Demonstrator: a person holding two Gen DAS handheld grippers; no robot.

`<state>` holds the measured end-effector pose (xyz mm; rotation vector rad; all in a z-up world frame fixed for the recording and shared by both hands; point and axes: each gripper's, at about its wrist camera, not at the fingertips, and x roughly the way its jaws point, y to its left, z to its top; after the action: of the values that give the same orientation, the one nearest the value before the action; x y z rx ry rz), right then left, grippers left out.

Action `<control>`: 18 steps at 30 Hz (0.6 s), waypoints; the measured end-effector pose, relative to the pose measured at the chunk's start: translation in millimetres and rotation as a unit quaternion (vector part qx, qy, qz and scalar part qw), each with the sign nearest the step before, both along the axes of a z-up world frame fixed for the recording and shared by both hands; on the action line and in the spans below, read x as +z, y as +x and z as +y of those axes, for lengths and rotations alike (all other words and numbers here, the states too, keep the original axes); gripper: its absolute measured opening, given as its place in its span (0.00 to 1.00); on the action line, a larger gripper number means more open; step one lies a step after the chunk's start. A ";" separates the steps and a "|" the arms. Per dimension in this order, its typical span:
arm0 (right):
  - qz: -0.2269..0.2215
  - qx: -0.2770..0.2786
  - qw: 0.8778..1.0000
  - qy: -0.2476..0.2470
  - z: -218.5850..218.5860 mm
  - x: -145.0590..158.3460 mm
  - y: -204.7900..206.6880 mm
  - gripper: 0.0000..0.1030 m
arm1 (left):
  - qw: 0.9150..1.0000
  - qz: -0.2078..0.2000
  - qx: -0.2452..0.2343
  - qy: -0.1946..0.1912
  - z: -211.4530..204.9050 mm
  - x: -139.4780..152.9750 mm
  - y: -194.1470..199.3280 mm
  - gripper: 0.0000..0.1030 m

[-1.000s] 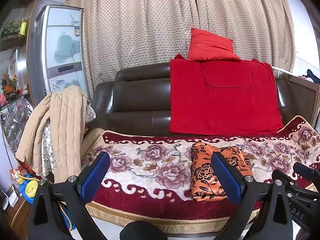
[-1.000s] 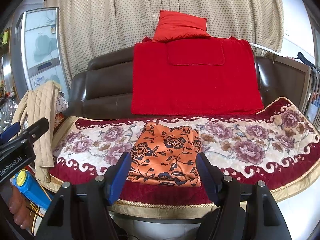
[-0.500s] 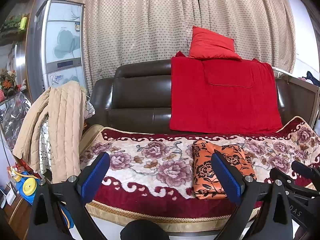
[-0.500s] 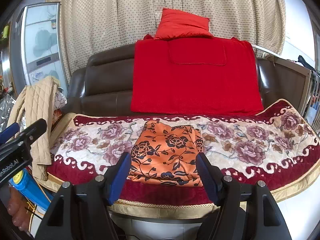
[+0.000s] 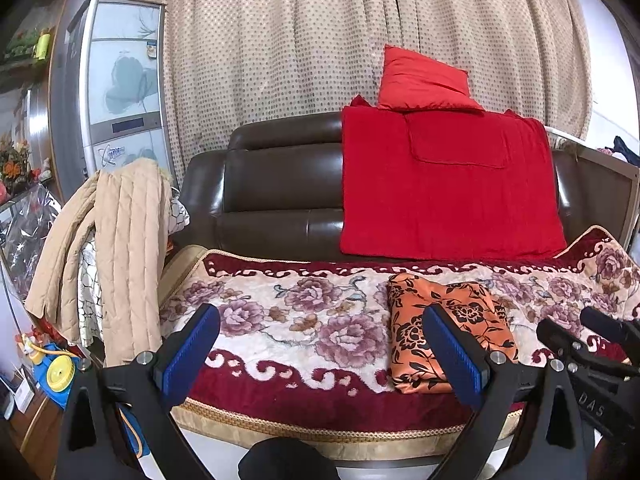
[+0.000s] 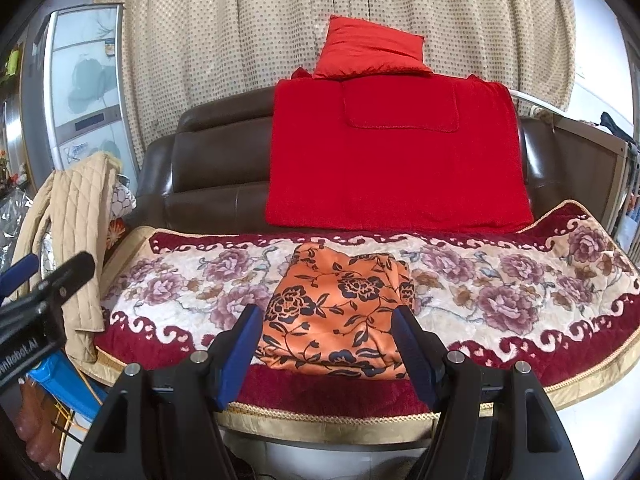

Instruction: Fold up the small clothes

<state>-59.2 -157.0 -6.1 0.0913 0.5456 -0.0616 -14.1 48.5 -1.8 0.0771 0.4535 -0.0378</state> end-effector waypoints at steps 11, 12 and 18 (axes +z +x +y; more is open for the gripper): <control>-0.018 0.011 1.000 0.011 0.4 9.3 15.1 0.69 | 1.000 -0.004 0.018 0.002 7.8 5.0 3.6 0.98; -0.015 0.014 1.000 0.013 1.4 7.1 16.8 0.69 | 1.000 -0.004 0.023 0.003 9.2 5.4 3.9 0.98; 0.005 0.035 0.999 0.024 8.9 -10.2 25.2 0.69 | 0.999 0.003 0.039 0.008 12.5 3.7 5.6 0.98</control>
<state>-34.0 -148.1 -16.4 0.1192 0.5608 0.0185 -8.5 61.0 1.9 0.0752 0.4624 0.0421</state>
